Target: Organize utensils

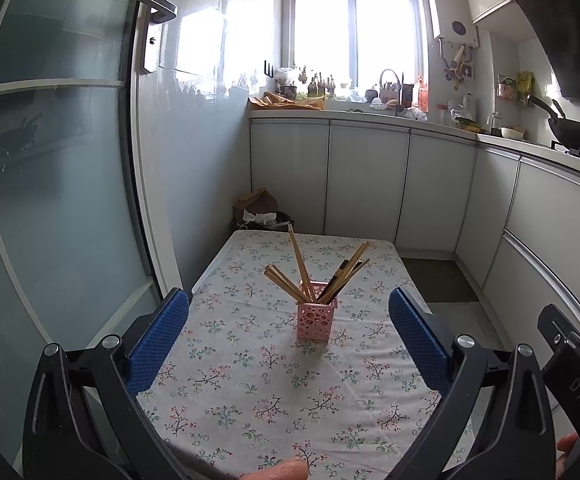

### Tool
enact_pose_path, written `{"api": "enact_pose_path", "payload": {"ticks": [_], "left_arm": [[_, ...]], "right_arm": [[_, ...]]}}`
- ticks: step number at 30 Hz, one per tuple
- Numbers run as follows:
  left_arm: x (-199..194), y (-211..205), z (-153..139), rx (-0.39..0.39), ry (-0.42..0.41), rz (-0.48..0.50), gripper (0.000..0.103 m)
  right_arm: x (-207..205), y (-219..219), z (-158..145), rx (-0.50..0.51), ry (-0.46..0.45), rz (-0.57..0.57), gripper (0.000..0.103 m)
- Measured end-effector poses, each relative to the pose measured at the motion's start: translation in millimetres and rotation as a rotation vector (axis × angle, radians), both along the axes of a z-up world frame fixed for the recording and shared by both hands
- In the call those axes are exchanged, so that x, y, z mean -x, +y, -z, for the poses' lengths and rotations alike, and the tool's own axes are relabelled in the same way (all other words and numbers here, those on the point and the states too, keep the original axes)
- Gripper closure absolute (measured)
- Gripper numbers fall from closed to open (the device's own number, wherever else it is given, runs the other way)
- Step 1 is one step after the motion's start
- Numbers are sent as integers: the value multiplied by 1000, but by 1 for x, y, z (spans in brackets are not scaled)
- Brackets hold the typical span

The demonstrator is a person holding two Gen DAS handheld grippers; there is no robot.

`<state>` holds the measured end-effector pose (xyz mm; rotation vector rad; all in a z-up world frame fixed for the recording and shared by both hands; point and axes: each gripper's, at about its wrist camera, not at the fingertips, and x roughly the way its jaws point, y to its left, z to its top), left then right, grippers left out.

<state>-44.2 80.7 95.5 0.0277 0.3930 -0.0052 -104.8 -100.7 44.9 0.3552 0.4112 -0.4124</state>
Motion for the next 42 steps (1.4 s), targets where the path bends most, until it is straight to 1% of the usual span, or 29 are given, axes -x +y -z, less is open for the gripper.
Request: {"api": "enact_pose_path", "payload": {"ticks": [29,42], "left_arm": [[1,1,-2,7,-5,-2,7],[0,-1,-2,-6,2,2,7]], "right_arm": [[0,-1,-1,-7,7,-6,6],[0,-2,1,-11,12,-8,6]]}}
